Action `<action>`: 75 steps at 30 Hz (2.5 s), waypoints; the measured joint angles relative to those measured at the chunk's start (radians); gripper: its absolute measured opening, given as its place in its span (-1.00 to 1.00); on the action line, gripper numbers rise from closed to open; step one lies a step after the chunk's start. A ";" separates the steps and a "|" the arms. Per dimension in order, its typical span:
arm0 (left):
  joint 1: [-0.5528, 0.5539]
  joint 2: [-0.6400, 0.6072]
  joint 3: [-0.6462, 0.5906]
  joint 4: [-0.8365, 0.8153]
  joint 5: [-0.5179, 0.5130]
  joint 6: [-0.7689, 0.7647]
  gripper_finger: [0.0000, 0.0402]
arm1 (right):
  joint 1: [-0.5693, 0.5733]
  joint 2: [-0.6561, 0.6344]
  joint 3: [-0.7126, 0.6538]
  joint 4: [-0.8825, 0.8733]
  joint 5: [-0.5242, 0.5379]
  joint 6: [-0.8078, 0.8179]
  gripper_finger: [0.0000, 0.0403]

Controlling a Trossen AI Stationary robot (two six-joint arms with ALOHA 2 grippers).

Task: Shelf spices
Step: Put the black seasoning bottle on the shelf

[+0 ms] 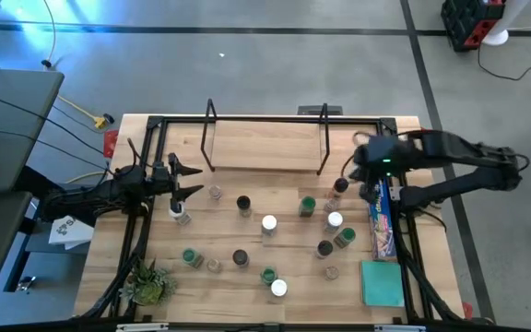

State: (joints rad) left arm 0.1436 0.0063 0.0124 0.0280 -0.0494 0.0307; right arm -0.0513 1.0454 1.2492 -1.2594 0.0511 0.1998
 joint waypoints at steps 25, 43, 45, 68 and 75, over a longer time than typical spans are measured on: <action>0.000 0.000 0.000 -0.001 0.000 0.000 0.16 | -0.236 0.225 -0.270 0.142 -0.116 -0.147 0.71; 0.000 0.000 0.000 -0.001 0.001 -0.002 0.16 | -0.236 0.225 -0.372 0.297 -0.141 -0.038 -0.08; 0.000 0.000 0.000 -0.001 0.001 -0.002 0.16 | -0.236 0.224 -0.318 0.278 -0.153 -0.026 -0.08; 0.000 0.000 0.000 0.000 0.001 -0.003 0.16 | -0.375 1.002 1.110 -0.282 -0.182 -0.264 -0.08; 0.000 0.000 0.000 0.002 0.002 -0.003 0.16 | -0.557 1.036 0.875 -0.182 -0.105 -0.395 -0.08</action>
State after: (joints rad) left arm 0.1436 0.0062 0.0124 0.0303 -0.0474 0.0273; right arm -0.6085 2.0814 2.1241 -1.4409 -0.0542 -0.1948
